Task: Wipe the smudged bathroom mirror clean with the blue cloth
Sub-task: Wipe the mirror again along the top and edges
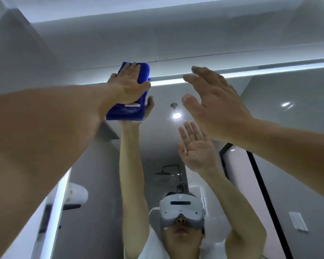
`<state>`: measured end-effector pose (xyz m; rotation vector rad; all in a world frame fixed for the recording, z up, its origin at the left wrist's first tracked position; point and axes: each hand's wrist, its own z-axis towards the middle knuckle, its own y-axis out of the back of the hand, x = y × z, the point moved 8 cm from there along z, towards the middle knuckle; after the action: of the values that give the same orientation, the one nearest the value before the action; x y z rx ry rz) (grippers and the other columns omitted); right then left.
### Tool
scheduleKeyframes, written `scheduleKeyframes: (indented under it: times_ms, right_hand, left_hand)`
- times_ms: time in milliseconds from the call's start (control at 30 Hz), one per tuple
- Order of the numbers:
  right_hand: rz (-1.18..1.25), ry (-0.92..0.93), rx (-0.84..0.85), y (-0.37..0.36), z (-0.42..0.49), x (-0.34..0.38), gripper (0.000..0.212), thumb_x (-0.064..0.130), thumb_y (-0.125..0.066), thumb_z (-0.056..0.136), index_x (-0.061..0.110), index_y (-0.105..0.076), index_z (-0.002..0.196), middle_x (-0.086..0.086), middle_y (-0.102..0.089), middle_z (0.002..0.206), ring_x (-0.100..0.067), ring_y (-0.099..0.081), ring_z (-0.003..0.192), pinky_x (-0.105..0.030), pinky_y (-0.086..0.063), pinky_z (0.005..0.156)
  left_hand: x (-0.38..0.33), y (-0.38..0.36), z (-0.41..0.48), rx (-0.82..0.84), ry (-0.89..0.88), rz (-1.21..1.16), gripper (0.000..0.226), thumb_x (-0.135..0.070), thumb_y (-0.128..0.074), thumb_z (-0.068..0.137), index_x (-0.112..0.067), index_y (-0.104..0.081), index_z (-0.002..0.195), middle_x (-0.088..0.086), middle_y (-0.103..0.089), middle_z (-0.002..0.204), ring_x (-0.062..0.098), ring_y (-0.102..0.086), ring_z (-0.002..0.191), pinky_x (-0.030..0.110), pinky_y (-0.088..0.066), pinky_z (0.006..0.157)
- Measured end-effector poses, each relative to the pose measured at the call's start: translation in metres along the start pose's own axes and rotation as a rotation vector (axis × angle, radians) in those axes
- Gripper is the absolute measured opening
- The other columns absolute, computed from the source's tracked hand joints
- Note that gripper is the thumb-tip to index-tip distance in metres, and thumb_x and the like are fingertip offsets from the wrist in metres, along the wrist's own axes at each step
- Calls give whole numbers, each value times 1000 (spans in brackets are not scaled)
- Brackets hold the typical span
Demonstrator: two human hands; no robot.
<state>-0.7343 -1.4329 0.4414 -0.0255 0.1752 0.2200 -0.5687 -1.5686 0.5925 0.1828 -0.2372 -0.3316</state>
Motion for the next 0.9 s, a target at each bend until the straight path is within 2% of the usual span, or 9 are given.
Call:
scheduleKeyframes:
  times_ms: [100, 167, 300, 367, 433, 533, 600, 733, 900]
  right_hand:
    - [8, 10, -13, 4, -1, 6, 58, 44, -31, 96, 28, -28, 151, 8, -15, 162, -10, -6, 148, -34, -8, 116]
    - [20, -13, -4, 2, -5, 7, 63, 47, -26, 92, 29, -27, 151, 10, -14, 162, -9, -6, 148, -34, -8, 116]
    - [22, -36, 17, -8, -13, 9, 65, 47, -23, 88, 29, -28, 151, 9, -15, 161, -11, -8, 148, -36, -10, 117]
    - [10, -57, 0, -9, -15, 7, 65, 47, -23, 88, 29, -29, 150, 9, -16, 161, -12, -9, 148, -37, -11, 117]
    - [4, -62, 5, -9, -16, 6, 65, 48, -22, 88, 29, -29, 150, 9, -16, 161, -11, -9, 148, -36, -11, 117]
    - [-7, -55, 15, -5, -18, 6, 66, 48, -23, 87, 29, -29, 150, 10, -16, 161, -9, -8, 147, -35, -11, 117]
    - [-11, -51, -3, 1, -15, 4, 67, 47, -24, 87, 28, -30, 150, 9, -18, 161, -9, -10, 147, -34, -12, 116]
    - [23, -63, -14, 3, -20, 2, 65, 47, -26, 88, 27, -31, 150, 9, -18, 160, -10, -11, 147, -37, -14, 117]
    - [45, -95, 11, -11, -29, 11, 63, 47, -26, 89, 28, -32, 149, 8, -20, 160, -12, -12, 147, -39, -16, 117]
  left_hand:
    - [-5, -5, -18, -61, -23, 3, 75, -54, -25, 98, -15, 4, 156, -1, 6, 165, 13, 7, 150, 43, -8, 121]
    - [-13, -10, -50, -61, -119, -15, 79, -60, -19, 95, -16, 7, 155, -1, 8, 164, 9, 12, 149, 40, -4, 122]
    - [-51, -37, -165, -85, -585, 72, 80, -70, -11, 94, -23, 7, 156, -5, 6, 165, 8, 12, 149, 30, 3, 120]
    - [-45, -43, -167, -14, -693, 90, 78, -69, -14, 95, -26, 8, 156, -8, 6, 164, 6, 9, 149, 26, 6, 119]
    - [-27, -26, -113, -12, -533, 66, 80, -68, -21, 92, -29, 10, 155, -7, 8, 164, 7, 8, 150, 29, 3, 121]
    - [19, -1, -27, 26, -57, -2, 83, -58, -34, 94, -20, 7, 155, -3, 8, 165, 13, 7, 150, 42, -8, 121]
    - [25, -6, -15, 6, 63, 8, 85, -59, -33, 93, -17, 6, 155, -3, 8, 164, 13, 8, 150, 45, -9, 119]
    - [-1, -15, -66, -71, -84, -35, 91, -69, -21, 87, -17, 9, 155, -4, 10, 164, 9, 12, 149, 41, -3, 121]
    - [-39, -49, -204, -95, -383, 25, 86, -76, -10, 90, -23, 10, 155, -8, 12, 163, 7, 13, 149, 39, 0, 121]
